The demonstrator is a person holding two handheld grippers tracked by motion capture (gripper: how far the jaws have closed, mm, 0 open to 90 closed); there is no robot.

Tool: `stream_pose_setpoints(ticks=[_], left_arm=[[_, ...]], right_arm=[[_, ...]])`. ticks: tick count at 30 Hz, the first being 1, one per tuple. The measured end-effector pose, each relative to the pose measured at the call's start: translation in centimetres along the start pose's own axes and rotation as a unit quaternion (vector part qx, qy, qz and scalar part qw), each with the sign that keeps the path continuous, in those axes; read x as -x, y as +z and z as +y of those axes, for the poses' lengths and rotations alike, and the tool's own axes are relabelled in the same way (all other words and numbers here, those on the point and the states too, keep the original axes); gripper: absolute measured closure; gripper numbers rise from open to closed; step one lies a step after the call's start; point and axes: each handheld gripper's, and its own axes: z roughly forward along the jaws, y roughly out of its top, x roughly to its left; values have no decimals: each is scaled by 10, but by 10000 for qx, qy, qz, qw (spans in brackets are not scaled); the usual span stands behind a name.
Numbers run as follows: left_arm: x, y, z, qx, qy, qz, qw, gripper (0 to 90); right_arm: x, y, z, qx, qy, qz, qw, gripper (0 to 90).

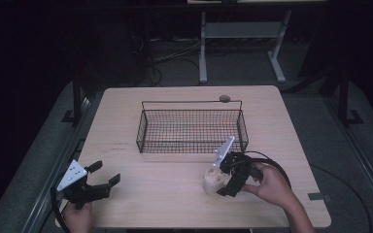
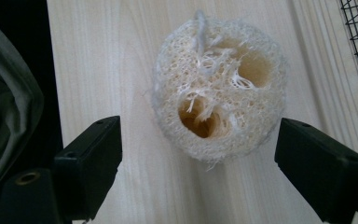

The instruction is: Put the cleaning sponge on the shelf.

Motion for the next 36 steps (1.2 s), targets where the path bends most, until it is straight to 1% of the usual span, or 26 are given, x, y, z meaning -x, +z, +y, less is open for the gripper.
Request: stream_pose_setpoints(ticks=[2,6,7,14,15,19,27,33,36], left_arm=[[0,0,0,9,-8,-2,10000,138],[0,0,0,13,-6,-8,10000,138],[0,0,0,12,-9,-13,10000,138],[0,-1,0,10,-5,-6,10000,138],[-1,-1,0,4,-9,-6,10000,138],[-1,-2,0,16,-9,5,10000,138],[0,-1,0,18,-6,-6,10000,138],[0,-1,0,15,0,-1,10000,138],[-1,-2,0,18,-5,6,10000,138]], right_arm=[[3,2,2,-13,25,62,10000,147],[5,3,5,-19,28,29,10000,155],[6,2,8,-28,19,32,10000,199],[7,4,15,-88,-72,23,9999,237],[7,5,15,-102,-59,38,9999,258],[7,5,15,-129,-43,35,9999,277],[4,5,15,-119,-167,46,9998,281],[4,5,15,-121,-143,2,9998,282],[3,2,15,-62,-179,6,9998,283]])
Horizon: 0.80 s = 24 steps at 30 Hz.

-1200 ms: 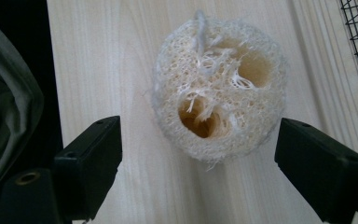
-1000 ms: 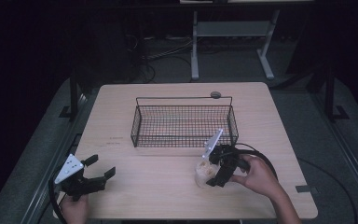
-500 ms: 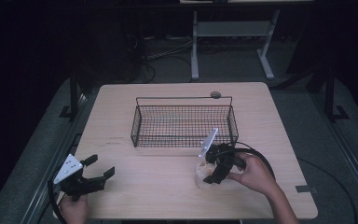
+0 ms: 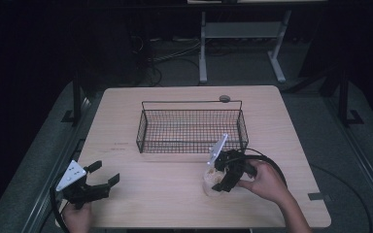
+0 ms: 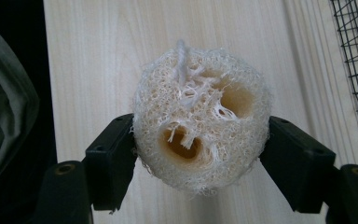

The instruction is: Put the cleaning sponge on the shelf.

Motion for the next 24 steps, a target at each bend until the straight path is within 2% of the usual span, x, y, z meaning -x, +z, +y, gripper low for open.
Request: stream_pose_setpoints(ticks=[13,24], left_arm=[[0,-1,0,26,-1,5,10000,138],[0,-1,0,22,-2,4,10000,138]], right_arm=[[-2,-12,7,6,-118,-22,9999,282],[1,-19,10,24,-97,-13,9999,282]])
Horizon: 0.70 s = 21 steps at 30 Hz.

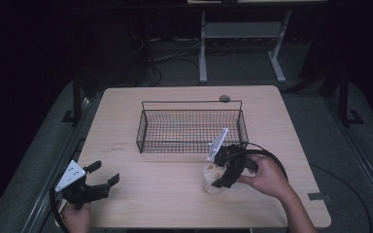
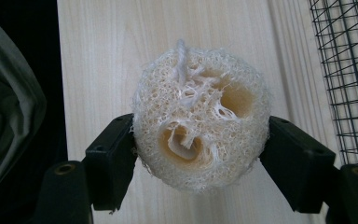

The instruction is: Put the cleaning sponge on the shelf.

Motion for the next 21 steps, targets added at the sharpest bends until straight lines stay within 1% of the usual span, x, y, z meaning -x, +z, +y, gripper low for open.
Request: stream_pose_setpoints(ticks=[3,7,10,16,18,21], left_arm=[[0,0,0,13,-13,6,10000,138],[0,0,0,-4,3,0,10000,138],[0,0,0,-1,7,-2,10000,138],[0,0,0,1,3,-5,10000,138],[0,0,0,16,-16,-7,10000,138],[-1,0,0,13,-16,-3,10000,138]], right_arm=[[1,-3,1,-13,-5,-26,10000,283],[2,-7,1,57,6,5,10000,283],[4,-9,2,22,24,-14,10000,283],[8,-11,6,11,14,-14,10000,283],[10,-14,9,48,27,12,10000,283],[12,-17,12,18,12,-19,10000,283]])
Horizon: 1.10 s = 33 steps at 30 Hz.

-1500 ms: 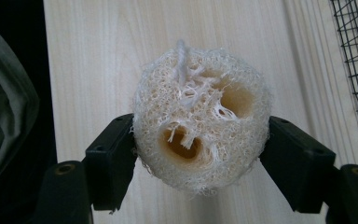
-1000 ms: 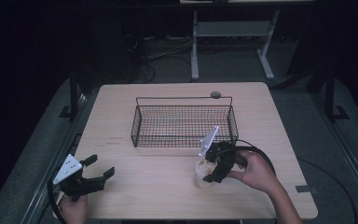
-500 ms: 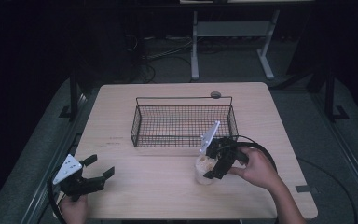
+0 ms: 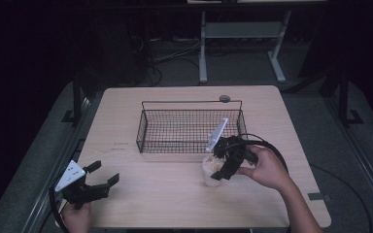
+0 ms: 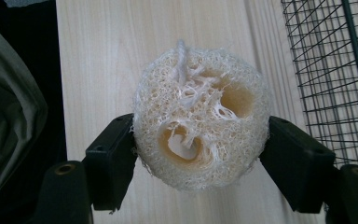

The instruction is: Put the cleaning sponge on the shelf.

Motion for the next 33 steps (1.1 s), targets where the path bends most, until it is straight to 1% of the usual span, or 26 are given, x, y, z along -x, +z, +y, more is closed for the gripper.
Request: stream_pose_setpoints(ticks=[3,9,11,12,13,14,19,24,27,29,31,33], left_arm=[[0,0,0,6,4,-1,10000,138],[0,0,0,3,5,4,10000,138],[0,0,0,2,5,-6,10000,138],[0,0,0,2,0,-3,10000,138],[0,0,0,3,3,0,10000,138],[1,0,0,5,3,5,10000,138],[0,0,0,-1,2,3,10000,138],[0,0,0,1,0,3,10000,138],[0,-1,0,15,5,7,10000,138],[0,-1,0,11,-1,0,10000,138],[0,-1,0,14,-3,9,10000,138],[0,-1,0,20,-12,5,10000,138]], right_arm=[[1,-4,4,14,-52,-33,10000,283],[3,-10,8,-11,-47,-71,10000,283],[6,-12,9,72,-40,-19,10000,283],[6,-12,9,72,-40,-19,10000,283],[8,-12,9,42,4,38,10000,283],[9,-12,9,20,0,-9,10000,283],[13,-14,11,-12,38,-3,10000,283],[16,-17,15,-16,39,-67,10000,283],[18,-19,16,13,38,-36,10000,283],[21,-20,19,-22,29,-85,10000,283],[24,-21,21,7,29,-61,10000,283],[27,-23,22,2,49,-90,9999,283]])
